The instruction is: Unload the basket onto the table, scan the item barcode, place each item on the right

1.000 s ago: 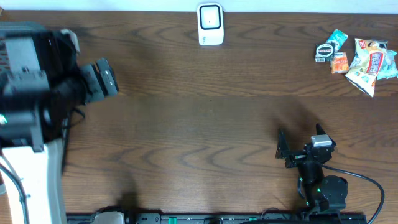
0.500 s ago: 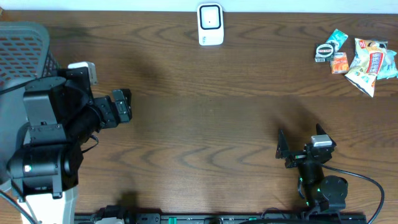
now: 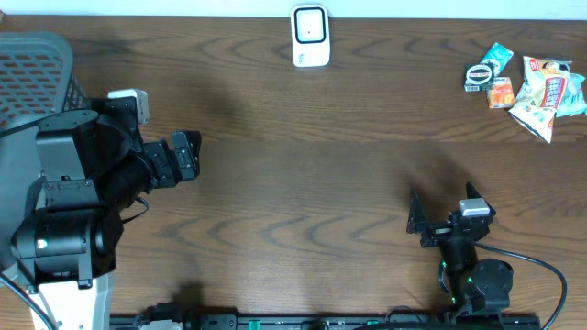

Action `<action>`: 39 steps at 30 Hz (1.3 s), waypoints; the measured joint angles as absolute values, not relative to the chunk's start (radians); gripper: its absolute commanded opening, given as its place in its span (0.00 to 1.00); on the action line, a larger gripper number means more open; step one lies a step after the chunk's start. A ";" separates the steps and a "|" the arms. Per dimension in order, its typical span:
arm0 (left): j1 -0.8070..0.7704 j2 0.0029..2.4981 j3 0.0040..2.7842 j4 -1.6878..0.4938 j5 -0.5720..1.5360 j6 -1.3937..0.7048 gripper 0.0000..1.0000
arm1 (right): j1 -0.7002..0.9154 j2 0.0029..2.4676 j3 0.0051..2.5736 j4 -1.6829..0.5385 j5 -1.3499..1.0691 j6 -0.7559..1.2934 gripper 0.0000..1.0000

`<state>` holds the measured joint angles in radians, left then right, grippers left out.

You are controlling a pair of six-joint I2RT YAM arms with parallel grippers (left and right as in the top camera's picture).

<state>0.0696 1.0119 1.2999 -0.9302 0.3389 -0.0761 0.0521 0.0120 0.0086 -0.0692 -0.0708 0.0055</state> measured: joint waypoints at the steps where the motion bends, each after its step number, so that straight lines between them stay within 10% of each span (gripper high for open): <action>1: 0.070 1.012 1.300 -0.930 0.339 -0.075 0.97 | 0.052 0.012 0.009 -0.069 -0.071 0.006 0.99; 39: 0.070 0.900 1.065 -0.765 0.365 0.035 0.98 | 0.052 0.012 0.009 -0.069 -0.071 0.006 0.99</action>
